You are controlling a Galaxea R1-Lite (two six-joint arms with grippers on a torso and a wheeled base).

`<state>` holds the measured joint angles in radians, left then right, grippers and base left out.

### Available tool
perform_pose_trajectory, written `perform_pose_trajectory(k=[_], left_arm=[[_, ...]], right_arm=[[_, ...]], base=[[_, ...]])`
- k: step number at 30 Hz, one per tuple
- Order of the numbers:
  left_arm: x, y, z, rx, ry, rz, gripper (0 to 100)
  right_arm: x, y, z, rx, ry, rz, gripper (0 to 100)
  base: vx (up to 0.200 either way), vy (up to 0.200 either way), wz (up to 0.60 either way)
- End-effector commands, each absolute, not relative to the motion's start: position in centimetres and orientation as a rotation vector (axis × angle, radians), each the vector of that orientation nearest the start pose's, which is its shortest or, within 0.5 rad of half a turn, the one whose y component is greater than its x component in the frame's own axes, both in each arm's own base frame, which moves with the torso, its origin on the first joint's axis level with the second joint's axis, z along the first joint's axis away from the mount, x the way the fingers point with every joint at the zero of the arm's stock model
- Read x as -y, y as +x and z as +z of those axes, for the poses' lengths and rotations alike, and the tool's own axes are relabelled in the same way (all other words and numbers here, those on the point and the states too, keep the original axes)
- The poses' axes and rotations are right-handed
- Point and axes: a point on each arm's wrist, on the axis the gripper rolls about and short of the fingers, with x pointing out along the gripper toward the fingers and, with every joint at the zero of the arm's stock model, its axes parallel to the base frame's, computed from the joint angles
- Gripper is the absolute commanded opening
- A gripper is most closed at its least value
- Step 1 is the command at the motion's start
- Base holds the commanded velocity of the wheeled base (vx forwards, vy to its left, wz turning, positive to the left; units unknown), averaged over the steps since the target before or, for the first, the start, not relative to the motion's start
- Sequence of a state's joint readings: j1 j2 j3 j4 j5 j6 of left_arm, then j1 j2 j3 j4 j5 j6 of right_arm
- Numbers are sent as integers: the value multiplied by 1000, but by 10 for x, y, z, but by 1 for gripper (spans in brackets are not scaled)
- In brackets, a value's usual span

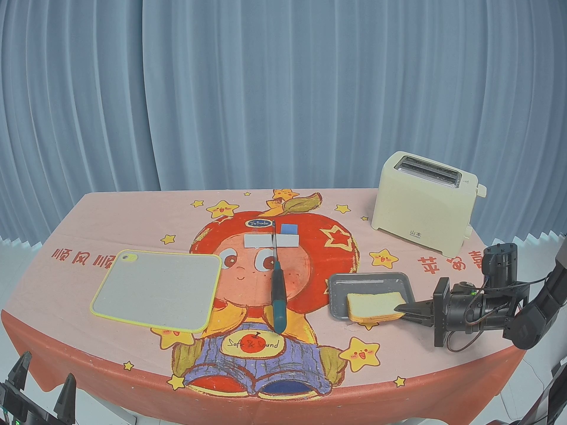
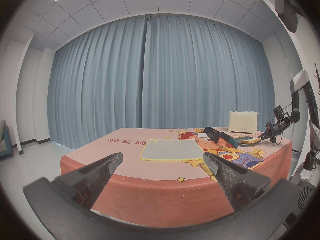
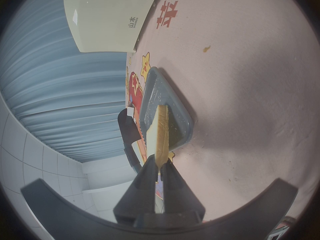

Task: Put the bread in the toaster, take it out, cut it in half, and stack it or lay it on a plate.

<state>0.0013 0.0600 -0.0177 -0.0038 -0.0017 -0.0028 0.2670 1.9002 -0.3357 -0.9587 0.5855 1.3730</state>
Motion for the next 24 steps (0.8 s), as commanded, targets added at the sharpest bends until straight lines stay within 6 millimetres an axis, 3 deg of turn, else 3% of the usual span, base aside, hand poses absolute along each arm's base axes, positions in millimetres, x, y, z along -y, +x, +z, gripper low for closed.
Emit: perform_pose_trajectory(k=[1, 15, 24], left_arm=[[0, -18, 77, -55, -3, 0, 100], [0, -18, 77, -55, -3, 0, 100], [0, -18, 77, -55, -3, 0, 100]], right_arm=[[-79, 242, 59, -1071, 1338, 291, 0], [-76, 230, 108, -900, 1321, 435, 0], [-76, 226, 111, -869, 1274, 454, 0]], base=[[0, 0, 0], [0, 0, 0], [0, 0, 0]])
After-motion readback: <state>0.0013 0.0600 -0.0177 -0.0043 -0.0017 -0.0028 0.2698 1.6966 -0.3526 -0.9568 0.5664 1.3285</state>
